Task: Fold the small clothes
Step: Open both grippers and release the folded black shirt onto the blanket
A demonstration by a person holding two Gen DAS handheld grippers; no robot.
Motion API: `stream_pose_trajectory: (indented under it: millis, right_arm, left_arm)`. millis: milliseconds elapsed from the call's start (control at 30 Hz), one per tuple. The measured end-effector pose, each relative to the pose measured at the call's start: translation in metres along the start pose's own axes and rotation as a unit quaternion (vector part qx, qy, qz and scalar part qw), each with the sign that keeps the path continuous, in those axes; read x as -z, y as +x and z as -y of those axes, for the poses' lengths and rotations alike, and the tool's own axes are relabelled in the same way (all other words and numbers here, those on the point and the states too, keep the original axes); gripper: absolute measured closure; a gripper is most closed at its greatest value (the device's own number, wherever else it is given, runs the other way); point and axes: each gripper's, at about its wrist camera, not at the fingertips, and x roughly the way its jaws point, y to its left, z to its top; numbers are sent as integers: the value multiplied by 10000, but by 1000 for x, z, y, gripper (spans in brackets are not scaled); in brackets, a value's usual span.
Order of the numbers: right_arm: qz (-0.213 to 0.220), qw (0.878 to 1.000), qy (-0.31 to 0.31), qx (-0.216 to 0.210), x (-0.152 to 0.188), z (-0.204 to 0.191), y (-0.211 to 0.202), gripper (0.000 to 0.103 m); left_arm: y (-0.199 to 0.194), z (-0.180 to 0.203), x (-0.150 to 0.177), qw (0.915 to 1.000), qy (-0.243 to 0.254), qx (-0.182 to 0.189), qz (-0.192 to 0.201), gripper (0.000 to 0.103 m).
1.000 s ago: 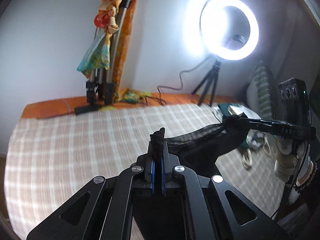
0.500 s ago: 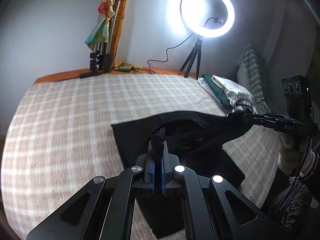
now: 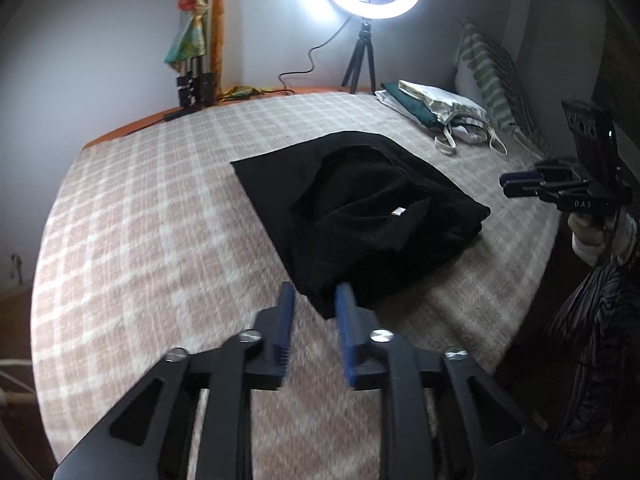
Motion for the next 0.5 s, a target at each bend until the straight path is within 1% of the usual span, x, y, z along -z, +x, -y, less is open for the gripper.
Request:
stream_pose_trajectory:
  millis: [33,67,100,133,167,200,267,300,400,433,500]
  right_arm:
    - [-6,9999,141,-57,2,4,-2,76]
    - [-2,9990,410,-150,3,12,-4,71]
    - [-1,9974,665,-261,4,19,-3,69]
    - [-24,9941,1009,-398,5,29,-1,67]
    - [-78,9904,1287,-493,6,37,3,63]
    - [-155,9865,1530,-567,8,44,7,61]
    - [-318,9753,2036,-801,13,57,18,61]
    - [-381,9707,2200,-892,15,61,22,61]
    - [-591,9517,2721,-1292,22,74,39,61]
    - [-630,9467,2841,-1382,24,76,43,61]
    - [-698,9395,2976,-1545,27,77,49,61]
  left_arm:
    - [-5,-8,2,9994,-315,137,50,71]
    - [-7,-15,2,9981,-560,226,79,71]
    - [-8,-22,3,9959,-855,291,100,70]
    - [-8,-31,3,9919,-1198,394,126,70]
    - [-6,-40,3,9862,-1561,536,149,70]
    - [-3,-47,4,9796,-1891,675,125,70]
    - [6,-51,6,9697,-2268,905,20,70]
    - [12,-49,7,9663,-2369,1009,-55,70]
    - [31,-43,10,9573,-2565,1283,-360,71]
    - [37,-40,11,9533,-2646,1382,-461,72]
    - [43,-36,12,9509,-2688,1428,-561,74]
